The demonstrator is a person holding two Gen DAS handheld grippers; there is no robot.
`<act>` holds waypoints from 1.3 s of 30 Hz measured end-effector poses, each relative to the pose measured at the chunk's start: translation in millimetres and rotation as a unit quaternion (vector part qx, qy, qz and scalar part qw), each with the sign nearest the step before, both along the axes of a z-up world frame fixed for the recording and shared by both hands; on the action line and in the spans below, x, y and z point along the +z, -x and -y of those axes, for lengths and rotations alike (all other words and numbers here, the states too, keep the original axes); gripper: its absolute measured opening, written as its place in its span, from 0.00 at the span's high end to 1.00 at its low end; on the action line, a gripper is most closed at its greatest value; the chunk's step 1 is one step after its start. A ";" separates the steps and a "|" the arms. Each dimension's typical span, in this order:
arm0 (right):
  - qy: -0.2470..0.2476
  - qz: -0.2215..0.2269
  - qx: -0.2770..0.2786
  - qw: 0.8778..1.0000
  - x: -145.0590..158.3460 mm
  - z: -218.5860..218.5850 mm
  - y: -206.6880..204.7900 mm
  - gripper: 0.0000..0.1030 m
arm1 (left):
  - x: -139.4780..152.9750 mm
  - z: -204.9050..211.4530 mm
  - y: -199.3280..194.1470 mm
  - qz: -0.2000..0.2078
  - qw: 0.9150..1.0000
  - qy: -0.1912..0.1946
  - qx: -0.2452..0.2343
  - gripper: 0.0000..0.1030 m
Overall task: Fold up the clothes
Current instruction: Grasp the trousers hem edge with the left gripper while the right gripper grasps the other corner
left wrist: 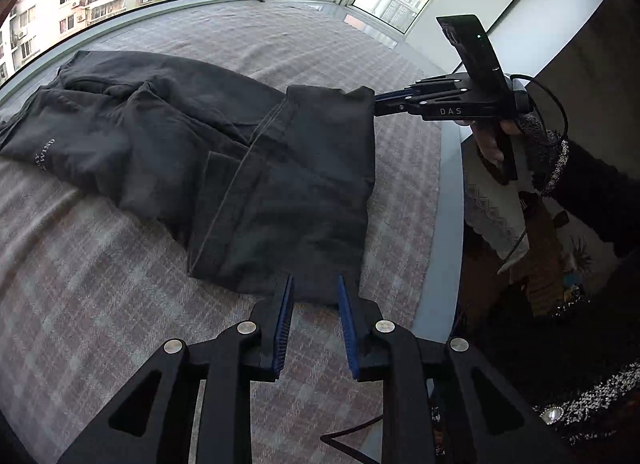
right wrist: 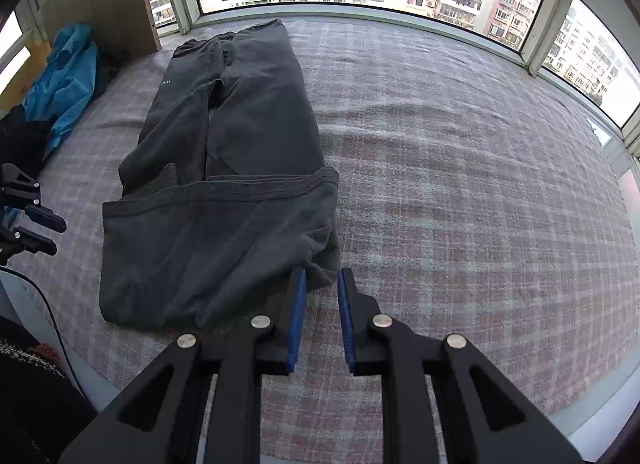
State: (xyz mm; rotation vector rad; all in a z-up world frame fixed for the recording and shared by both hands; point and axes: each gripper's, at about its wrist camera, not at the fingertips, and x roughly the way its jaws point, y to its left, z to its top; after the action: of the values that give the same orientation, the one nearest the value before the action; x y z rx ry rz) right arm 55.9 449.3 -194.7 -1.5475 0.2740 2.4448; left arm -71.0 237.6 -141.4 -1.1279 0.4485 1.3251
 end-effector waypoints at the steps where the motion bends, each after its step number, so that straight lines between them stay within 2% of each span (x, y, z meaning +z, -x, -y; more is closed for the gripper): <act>1: 0.010 -0.001 -0.003 1.000 5.8 -6.9 -2.0 0.83 | 4.6 4.2 3.5 -0.013 1.000 0.001 0.006 0.79; 4: 0.014 -0.003 -0.022 1.000 13.4 -27.6 -5.7 0.73 | 20.3 14.7 18.9 -0.055 0.998 -0.002 0.025 0.78; 5: 0.022 0.002 -0.027 0.999 10.7 -32.2 -7.3 0.72 | 24.9 15.7 20.4 -0.071 0.997 -0.003 0.028 0.77; 8: 0.060 0.011 -0.028 0.998 -4.2 -34.2 -12.5 0.72 | 25.0 8.6 6.2 -0.088 0.996 -0.014 0.005 0.74; 10: 0.066 0.021 -0.012 0.998 -15.1 -27.4 -13.8 0.72 | 19.1 -0.5 -17.8 -0.105 0.994 -0.025 -0.029 0.70; 12: 0.061 0.026 0.011 0.998 -24.2 -19.0 -12.4 0.72 | 6.6 -14.3 -46.5 -0.145 0.987 -0.015 -0.073 0.69; 14: 0.063 0.028 0.034 0.997 -31.4 -12.8 -9.9 0.72 | -4.6 -27.4 -75.0 -0.189 0.975 -0.006 -0.115 0.66; 16: 0.041 0.037 0.059 0.997 -37.8 -7.8 -7.4 0.68 | -13.9 -38.3 -96.2 -0.224 0.964 -0.005 -0.143 0.63; 19: 0.001 0.052 0.089 0.995 -44.3 -3.9 -4.0 0.67 | -29.8 -52.2 -112.1 -0.253 0.954 0.003 -0.161 0.59; 22: 0.000 0.039 0.124 0.991 -44.0 -1.6 1.3 0.66 | -43.6 -61.3 -113.3 -0.285 0.946 0.029 -0.152 0.59; 23: -0.005 0.034 0.138 0.990 -44.0 0.0 3.8 0.67 | -46.8 -63.6 -111.6 -0.285 0.947 0.037 -0.147 0.59; 26: -0.028 0.027 0.181 0.983 -45.9 4.5 10.3 0.67 | -53.3 -68.9 -103.5 -0.255 0.956 0.052 -0.134 0.59; 27: -0.020 0.029 0.191 0.981 -47.3 3.7 11.9 0.67 | -54.9 -70.3 -100.4 -0.244 0.959 0.057 -0.131 0.64; 28: 0.002 0.038 0.196 0.980 -49.3 0.7 14.0 0.72 | -55.9 -71.2 -97.9 -0.235 0.962 0.058 -0.129 0.66; 29: 0.022 0.046 0.198 0.979 -50.4 -3.0 15.6 0.86 | -56.3 -71.8 -95.9 -0.225 0.964 0.057 -0.129 0.70; 32: 0.044 0.057 0.201 0.977 -47.1 -11.8 18.3 0.90 | -52.6 -72.7 -84.8 -0.188 0.973 0.054 -0.122 0.90; 36: 0.070 0.019 0.196 0.978 -11.8 -24.7 29.7 0.91 | -36.5 -69.6 -59.2 -0.120 0.988 0.045 -0.083 0.93; 39: 0.077 -0.015 0.192 0.978 21.7 -39.0 56.2 0.91 | -9.7 -62.9 -26.2 -0.056 0.998 0.015 -0.035 0.93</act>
State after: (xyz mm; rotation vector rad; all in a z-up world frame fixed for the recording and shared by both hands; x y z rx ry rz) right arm -0.3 488.3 -173.0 -1.7693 0.1877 2.7986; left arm -44.8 300.5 -151.1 -1.0562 0.5871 1.3288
